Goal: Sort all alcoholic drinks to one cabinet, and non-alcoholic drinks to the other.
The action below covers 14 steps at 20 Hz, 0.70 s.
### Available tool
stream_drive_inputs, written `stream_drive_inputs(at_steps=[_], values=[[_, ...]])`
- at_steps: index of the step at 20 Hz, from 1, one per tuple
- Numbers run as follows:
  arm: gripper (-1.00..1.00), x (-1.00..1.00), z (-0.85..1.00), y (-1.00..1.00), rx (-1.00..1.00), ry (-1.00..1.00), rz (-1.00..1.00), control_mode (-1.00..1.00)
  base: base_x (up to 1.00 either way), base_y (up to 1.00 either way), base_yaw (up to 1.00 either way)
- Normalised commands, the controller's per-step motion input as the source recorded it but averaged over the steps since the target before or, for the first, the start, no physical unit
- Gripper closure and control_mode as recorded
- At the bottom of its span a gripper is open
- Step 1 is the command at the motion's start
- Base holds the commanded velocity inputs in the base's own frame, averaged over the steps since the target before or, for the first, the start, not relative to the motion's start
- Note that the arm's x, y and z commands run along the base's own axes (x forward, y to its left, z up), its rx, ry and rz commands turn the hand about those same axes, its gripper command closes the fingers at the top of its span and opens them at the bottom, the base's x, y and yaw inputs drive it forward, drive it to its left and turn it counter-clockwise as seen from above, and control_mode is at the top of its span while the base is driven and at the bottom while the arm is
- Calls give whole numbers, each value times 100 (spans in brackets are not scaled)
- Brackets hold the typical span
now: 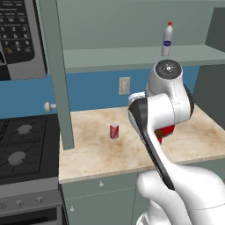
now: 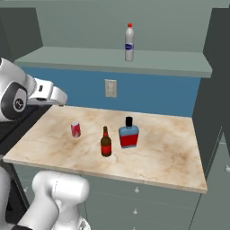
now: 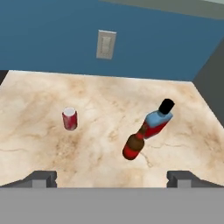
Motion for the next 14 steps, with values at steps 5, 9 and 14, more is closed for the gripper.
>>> stream_drive_inputs(at_steps=[5, 9, 14], values=[[-100, 4, -34, 32, 3, 0, -11, -100, 0, 0, 0], [-100, 13, -29, 38, 3, 0, -16, -100, 0, 0, 0], [-100, 15, -29, 42, 2, 0, -18, -100, 0, 0, 0]])
